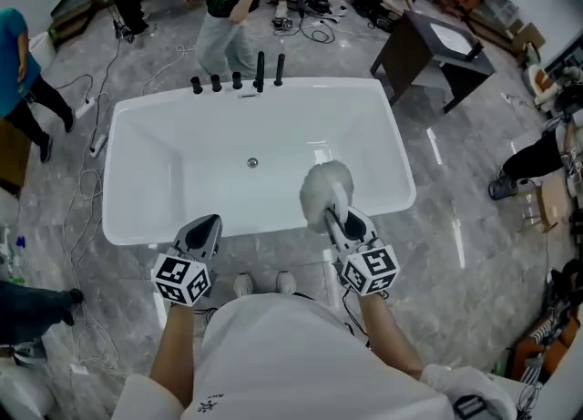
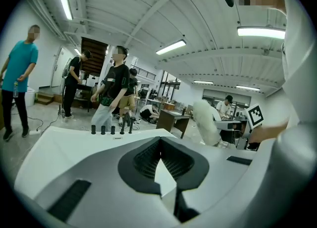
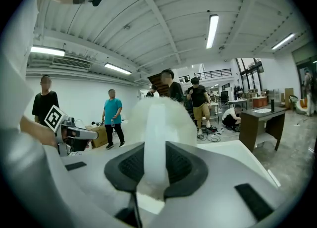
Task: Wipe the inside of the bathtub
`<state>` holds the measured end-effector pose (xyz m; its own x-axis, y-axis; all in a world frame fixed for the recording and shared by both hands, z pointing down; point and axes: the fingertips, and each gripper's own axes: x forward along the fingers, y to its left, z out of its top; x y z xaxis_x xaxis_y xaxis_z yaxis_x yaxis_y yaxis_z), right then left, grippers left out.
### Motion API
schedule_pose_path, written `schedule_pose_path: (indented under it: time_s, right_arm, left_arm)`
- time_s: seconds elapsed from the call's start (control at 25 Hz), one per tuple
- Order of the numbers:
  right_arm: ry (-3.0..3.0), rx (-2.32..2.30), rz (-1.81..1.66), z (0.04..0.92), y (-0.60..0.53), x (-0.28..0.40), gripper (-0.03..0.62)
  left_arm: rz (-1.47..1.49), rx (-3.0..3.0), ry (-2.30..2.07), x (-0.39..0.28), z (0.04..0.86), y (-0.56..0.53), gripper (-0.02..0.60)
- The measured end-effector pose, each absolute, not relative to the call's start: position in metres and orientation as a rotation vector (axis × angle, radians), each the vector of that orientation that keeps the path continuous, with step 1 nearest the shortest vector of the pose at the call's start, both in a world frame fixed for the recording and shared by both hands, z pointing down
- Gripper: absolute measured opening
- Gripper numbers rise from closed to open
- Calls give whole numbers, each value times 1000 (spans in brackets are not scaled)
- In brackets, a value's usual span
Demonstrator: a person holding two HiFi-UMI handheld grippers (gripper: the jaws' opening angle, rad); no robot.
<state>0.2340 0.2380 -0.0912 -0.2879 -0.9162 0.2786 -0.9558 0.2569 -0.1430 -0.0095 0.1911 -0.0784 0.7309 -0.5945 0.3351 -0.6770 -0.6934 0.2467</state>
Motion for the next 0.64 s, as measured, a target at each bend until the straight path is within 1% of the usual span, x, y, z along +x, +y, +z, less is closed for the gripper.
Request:
schedule_pose_path:
  time_s: [0.64]
  right_arm:
    - [-2334, 1810, 419, -88, 261, 217, 94]
  left_arm:
    - [289, 2572, -929, -19, -69, 204, 12]
